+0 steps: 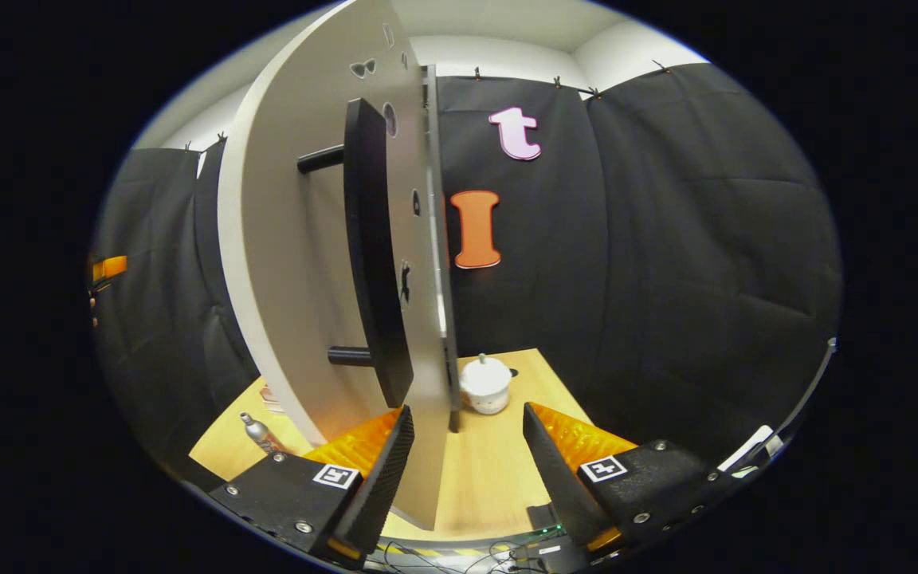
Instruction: Open the cabinet door with the right hand, grasp the bottle in the cabinet with the left hand and place it on the coaster, then close the cabinet door with the right hand.
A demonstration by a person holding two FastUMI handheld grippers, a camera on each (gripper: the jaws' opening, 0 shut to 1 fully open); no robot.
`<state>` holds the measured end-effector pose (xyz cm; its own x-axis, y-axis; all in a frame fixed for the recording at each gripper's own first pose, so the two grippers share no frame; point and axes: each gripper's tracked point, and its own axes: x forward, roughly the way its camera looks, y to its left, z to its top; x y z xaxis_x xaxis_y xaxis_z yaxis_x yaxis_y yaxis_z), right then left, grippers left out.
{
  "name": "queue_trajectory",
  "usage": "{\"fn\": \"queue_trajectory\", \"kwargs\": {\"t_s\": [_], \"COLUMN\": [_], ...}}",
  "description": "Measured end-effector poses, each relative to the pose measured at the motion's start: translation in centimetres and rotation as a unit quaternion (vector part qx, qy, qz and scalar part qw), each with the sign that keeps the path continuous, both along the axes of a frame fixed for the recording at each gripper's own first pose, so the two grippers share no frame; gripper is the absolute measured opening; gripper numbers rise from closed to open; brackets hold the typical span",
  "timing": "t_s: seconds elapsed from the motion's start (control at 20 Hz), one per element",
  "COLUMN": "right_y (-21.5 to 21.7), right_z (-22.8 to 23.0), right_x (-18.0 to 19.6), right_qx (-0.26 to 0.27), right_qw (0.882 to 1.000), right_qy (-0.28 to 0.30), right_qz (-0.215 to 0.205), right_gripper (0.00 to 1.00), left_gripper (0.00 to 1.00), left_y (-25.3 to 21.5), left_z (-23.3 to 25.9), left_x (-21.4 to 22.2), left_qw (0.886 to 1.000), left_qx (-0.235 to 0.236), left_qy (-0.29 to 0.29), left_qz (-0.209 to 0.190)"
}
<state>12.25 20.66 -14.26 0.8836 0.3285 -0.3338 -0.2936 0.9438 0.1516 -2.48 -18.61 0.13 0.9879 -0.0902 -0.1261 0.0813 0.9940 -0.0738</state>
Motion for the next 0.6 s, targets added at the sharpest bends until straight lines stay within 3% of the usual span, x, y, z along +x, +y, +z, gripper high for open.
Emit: {"fn": "queue_trajectory", "kwargs": {"t_s": [0.05, 0.1, 0.6], "right_y": [0.7, 1.4, 7.0], "right_z": [0.0, 0.0, -0.1], "right_x": [-0.3, -0.5, -0.8], "right_qx": [0.004, 0.008, 0.025], "right_qw": [1.0, 1.0, 0.996], "right_qy": [0.002, 0.003, 0.001], "right_qz": [0.011, 0.021, 0.087], "right_gripper": [0.95, 0.86, 0.86], "left_gripper": [0.97, 0.97, 0.97], "left_y": [0.2, 0.4, 5.3], "left_z": [0.1, 0.0, -0.3], "left_x": [0.3, 0.7, 3.1], "left_qw": [1.0, 1.0, 1.0], "left_qx": [0.005, 0.009, -0.002], "left_qy": [-0.002, -0.002, -0.004], "left_qz": [-0.002, -0.003, 0.002]}}
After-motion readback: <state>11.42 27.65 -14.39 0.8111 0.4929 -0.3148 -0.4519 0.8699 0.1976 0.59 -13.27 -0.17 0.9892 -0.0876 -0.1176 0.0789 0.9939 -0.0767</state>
